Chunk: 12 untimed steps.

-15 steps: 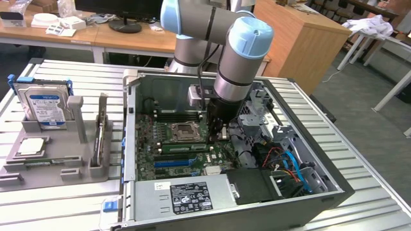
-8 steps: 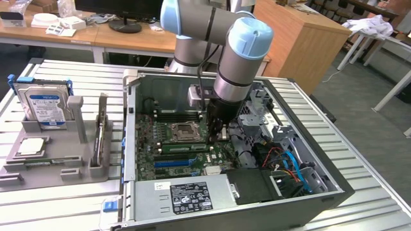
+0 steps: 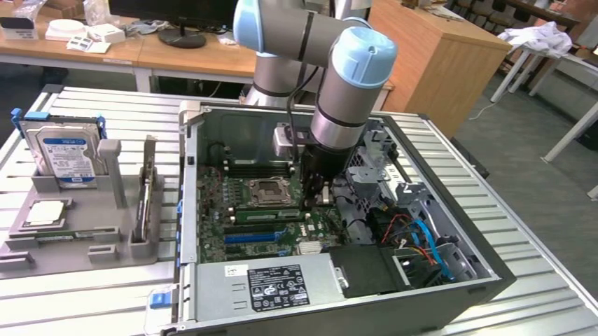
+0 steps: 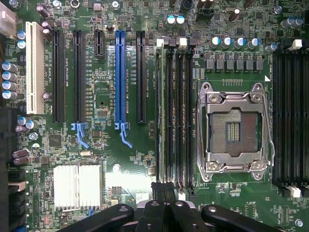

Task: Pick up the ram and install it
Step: 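Press down the ram until it locks into place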

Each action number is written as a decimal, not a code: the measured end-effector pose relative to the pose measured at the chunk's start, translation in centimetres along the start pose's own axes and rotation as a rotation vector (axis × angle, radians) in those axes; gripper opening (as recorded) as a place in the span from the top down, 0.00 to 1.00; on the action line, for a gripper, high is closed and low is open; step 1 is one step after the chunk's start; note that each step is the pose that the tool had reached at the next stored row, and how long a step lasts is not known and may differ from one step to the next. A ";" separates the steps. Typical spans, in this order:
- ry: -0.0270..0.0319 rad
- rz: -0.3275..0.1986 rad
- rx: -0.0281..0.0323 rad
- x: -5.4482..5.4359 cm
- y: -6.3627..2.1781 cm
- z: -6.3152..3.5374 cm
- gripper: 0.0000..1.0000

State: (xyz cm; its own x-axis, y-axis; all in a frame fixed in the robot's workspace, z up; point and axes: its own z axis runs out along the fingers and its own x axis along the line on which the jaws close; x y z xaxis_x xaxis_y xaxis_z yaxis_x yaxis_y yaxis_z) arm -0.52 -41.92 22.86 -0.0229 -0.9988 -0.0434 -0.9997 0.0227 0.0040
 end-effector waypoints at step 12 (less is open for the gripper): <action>0.0002 0.000 0.0000 0.0 0.00 0.27 0.89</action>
State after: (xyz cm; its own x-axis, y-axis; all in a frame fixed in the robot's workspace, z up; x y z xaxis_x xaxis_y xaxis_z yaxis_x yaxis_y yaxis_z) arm -0.52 -41.92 22.59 -0.0229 -0.9988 -0.0432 -0.9997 0.0227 0.0040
